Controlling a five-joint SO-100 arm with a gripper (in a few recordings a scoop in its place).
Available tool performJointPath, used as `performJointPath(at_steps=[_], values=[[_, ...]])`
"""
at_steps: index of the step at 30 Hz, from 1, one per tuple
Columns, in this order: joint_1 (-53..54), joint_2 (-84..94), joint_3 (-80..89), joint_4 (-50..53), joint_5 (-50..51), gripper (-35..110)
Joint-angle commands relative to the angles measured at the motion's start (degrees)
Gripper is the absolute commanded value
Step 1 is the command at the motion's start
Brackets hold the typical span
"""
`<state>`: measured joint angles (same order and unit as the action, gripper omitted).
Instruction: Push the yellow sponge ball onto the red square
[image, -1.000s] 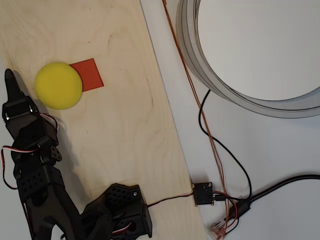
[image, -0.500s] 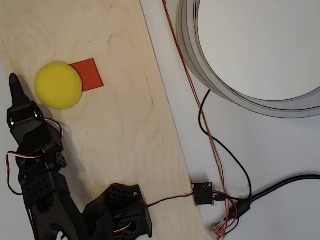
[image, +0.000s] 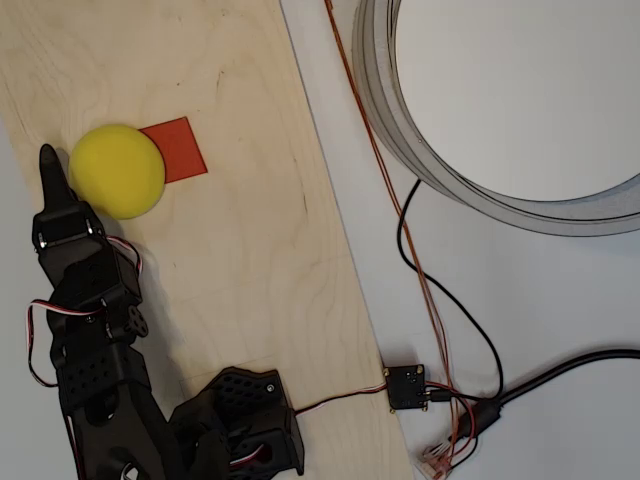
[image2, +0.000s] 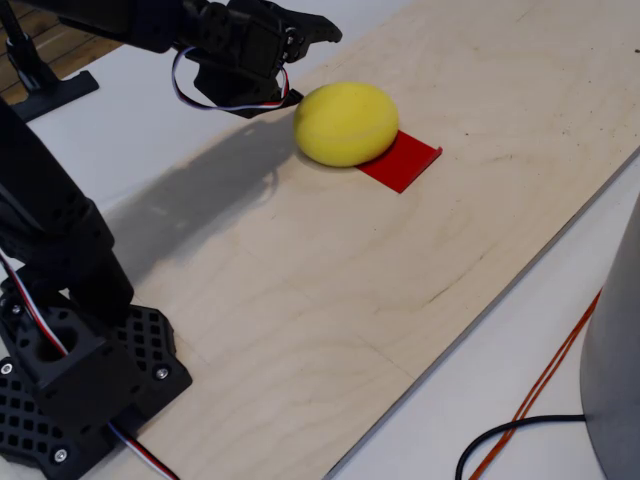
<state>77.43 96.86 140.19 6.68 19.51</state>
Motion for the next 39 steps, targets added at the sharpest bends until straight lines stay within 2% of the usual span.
performJointPath(at_steps=[1, 39], values=[[1.7, 3.1, 1.0, 0.1, -0.4, 30], [8.3, 5.1, 2.2, -1.1, -5.6, 29]])
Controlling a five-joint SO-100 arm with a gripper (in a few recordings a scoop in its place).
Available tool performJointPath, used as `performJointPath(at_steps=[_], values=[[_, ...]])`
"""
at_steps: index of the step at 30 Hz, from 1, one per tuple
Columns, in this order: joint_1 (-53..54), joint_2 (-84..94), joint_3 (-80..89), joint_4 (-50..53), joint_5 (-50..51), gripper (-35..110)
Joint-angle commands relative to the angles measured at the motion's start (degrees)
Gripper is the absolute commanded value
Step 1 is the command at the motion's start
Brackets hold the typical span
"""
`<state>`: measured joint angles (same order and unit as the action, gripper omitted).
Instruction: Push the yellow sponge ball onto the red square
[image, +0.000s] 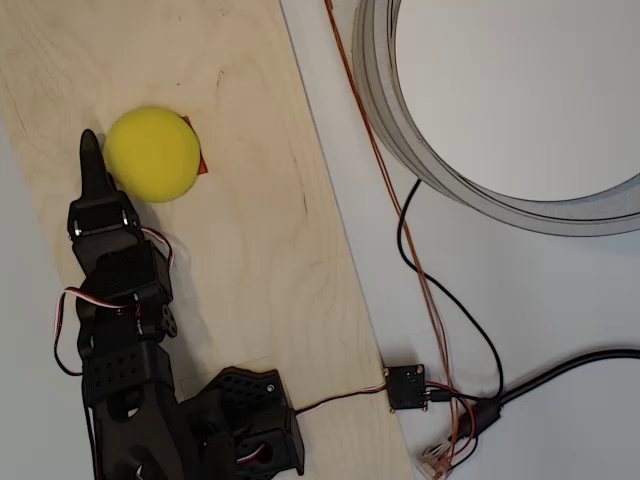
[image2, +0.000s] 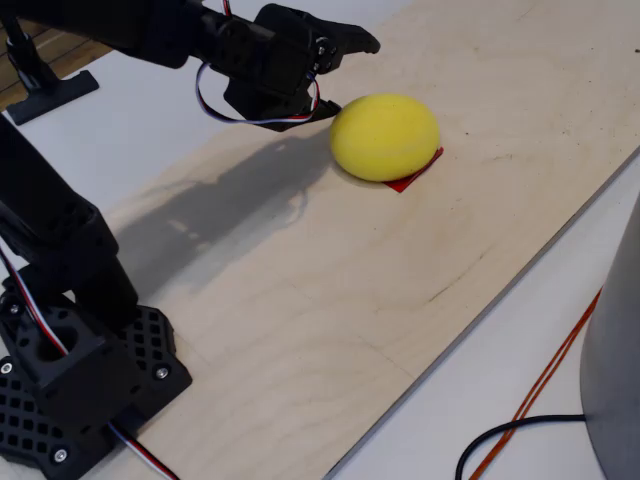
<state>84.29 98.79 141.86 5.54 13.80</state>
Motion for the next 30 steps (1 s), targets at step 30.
performJointPath(at_steps=[30], values=[[4.7, 3.4, 0.3, -0.9, -2.7, 28]])
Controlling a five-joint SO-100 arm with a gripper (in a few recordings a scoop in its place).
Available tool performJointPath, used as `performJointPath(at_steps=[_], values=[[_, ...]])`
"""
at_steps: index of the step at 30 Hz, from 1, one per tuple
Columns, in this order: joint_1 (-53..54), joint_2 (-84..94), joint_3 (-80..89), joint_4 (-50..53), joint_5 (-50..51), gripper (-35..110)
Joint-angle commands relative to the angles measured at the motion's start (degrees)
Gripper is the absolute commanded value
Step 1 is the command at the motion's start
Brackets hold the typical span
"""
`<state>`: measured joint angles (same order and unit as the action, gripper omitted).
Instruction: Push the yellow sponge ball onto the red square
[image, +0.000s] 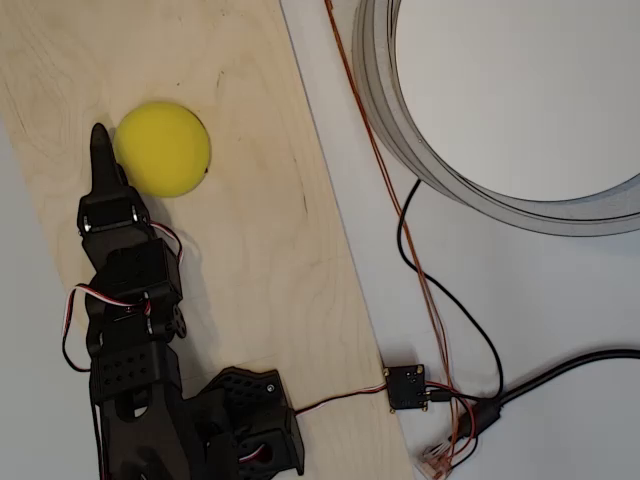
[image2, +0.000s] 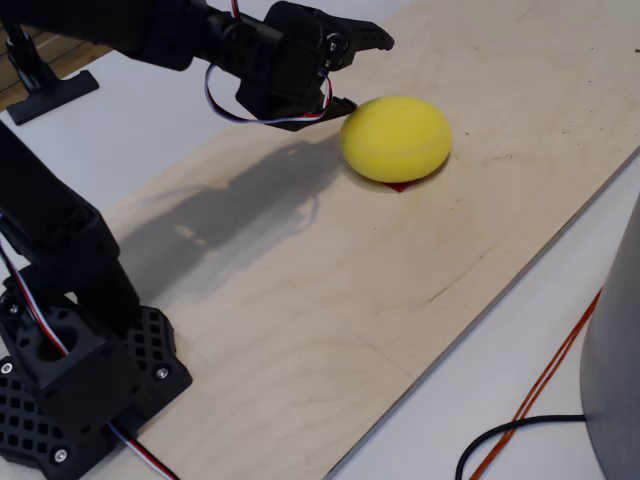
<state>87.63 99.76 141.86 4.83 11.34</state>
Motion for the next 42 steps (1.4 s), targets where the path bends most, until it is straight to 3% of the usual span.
performJointPath(at_steps=[1, 21, 30, 42], values=[[1.3, 2.5, 0.3, -0.3, -0.3, 28], [-1.3, 6.8, 0.4, -0.4, 2.6, 29], [-1.1, 13.7, -5.8, -0.5, -0.4, 30], [1.1, 14.6, -14.3, -9.7, -5.4, 36]])
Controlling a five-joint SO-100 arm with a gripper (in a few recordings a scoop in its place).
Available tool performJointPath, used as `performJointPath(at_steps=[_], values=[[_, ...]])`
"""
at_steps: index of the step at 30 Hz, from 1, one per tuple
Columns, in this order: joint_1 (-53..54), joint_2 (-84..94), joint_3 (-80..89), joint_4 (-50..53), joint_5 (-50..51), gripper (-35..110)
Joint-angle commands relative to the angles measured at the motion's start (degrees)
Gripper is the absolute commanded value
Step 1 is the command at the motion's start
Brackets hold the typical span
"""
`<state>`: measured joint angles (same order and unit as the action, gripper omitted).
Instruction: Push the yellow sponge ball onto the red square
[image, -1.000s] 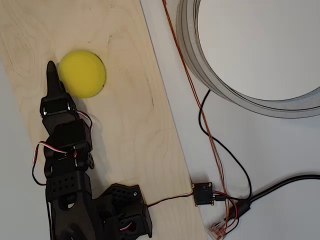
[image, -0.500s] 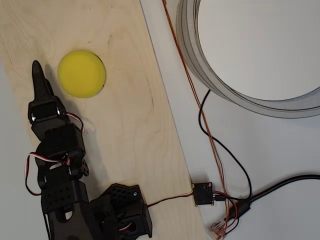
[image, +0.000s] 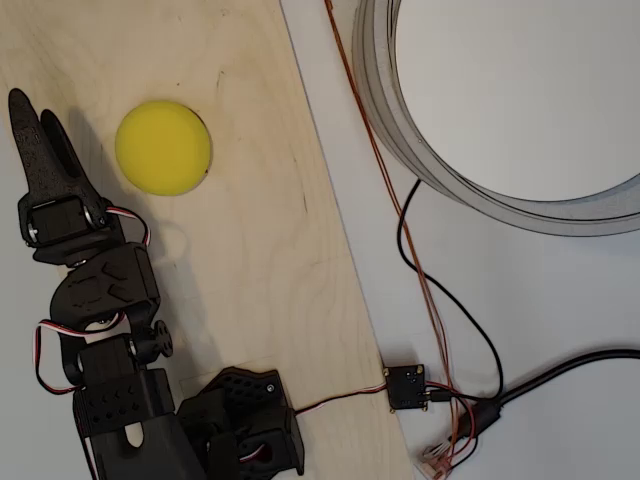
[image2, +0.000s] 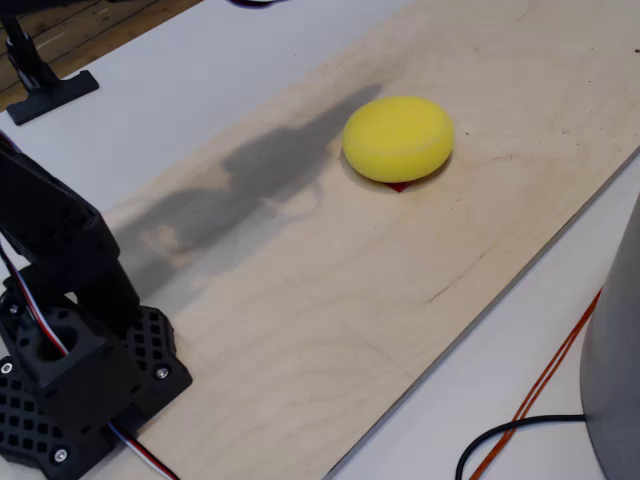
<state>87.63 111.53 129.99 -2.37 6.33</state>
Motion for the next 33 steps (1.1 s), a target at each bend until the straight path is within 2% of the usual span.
performJointPath(at_steps=[1, 7, 13, 16, 17, 20, 22, 27, 28, 30, 33], values=[[1.2, 2.8, -2.5, -3.8, -0.4, 37], [1.6, 1.1, -1.8, -11.0, -7.4, 52], [3.4, -5.8, -2.2, -29.3, -9.0, 46], [3.4, -5.6, -1.0, -31.9, -3.9, 32], [3.4, -5.3, -0.7, -31.9, 0.6, 21], [4.3, -5.0, -0.7, -32.0, 5.8, 1], [4.8, -5.4, -0.4, -31.9, 8.2, 0], [4.8, -5.4, 1.1, -31.2, 10.1, 2], [4.6, -5.4, 1.2, -30.5, 9.5, 7], [3.2, -5.0, 1.5, -29.3, 4.6, 26], [1.4, -2.9, 3.5, -28.2, -2.5, 36]])
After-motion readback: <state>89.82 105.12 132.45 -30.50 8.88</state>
